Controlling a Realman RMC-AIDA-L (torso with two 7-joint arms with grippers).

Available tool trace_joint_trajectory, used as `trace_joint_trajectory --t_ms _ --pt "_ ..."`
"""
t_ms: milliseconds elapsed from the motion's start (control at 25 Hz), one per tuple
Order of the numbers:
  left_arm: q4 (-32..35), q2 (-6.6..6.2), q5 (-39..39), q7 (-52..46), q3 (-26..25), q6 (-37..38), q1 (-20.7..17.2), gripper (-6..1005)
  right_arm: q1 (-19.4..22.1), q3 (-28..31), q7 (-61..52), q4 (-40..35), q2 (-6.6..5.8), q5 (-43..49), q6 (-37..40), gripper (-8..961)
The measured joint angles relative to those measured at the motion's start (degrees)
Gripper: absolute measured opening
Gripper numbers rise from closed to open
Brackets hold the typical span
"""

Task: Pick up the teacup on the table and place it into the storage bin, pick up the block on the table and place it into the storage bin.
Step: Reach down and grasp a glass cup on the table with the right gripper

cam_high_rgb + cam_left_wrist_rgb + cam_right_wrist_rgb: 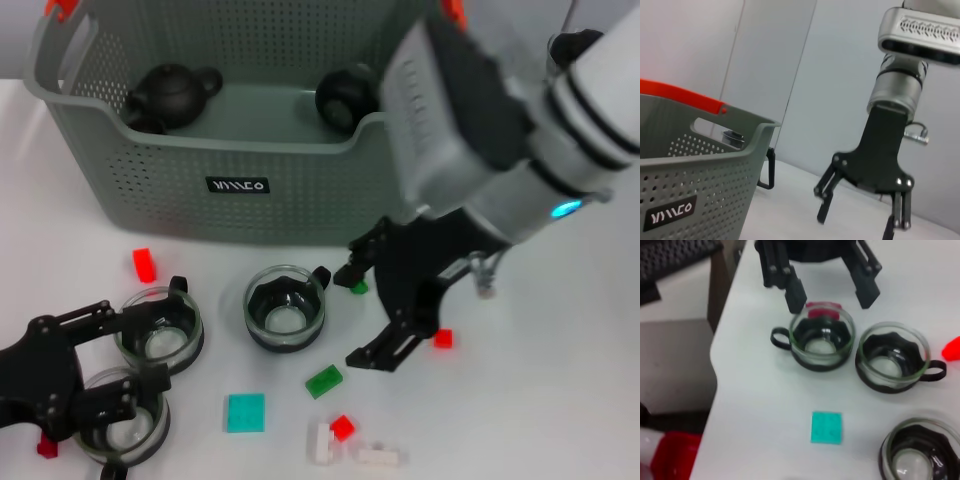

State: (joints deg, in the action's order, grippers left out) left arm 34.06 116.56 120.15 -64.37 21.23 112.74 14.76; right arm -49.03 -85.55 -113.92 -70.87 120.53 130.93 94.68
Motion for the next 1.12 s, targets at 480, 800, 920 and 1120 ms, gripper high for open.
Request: trace_joint_trajectory --t_ms 480,800,920,1120 --pt "-0.16 0.28 -0.40 -2.05 -0.06 -0.51 -0.08 763 -2.50 -16.70 -1.01 5.30 0.33 1.98 -15.30 898" --pt "-0.22 0.41 -0.44 -2.07 -0.73 -0.85 -0.03 763 -3.15 -21.54 -1.76 8.50 0.45 1.76 -22.63 895" --pt "-0.22 0.42 -0.43 -2.07 -1.53 -0.86 -0.01 763 -4.35 -23.01 -1.82 11.38 0.68 1.32 -24.17 894" --pt "-0.23 0.43 -0.45 -2.07 -1.63 -0.87 0.07 762 -6.12 -25.35 -1.72 15.37 0.76 -0.66 -26.96 892"
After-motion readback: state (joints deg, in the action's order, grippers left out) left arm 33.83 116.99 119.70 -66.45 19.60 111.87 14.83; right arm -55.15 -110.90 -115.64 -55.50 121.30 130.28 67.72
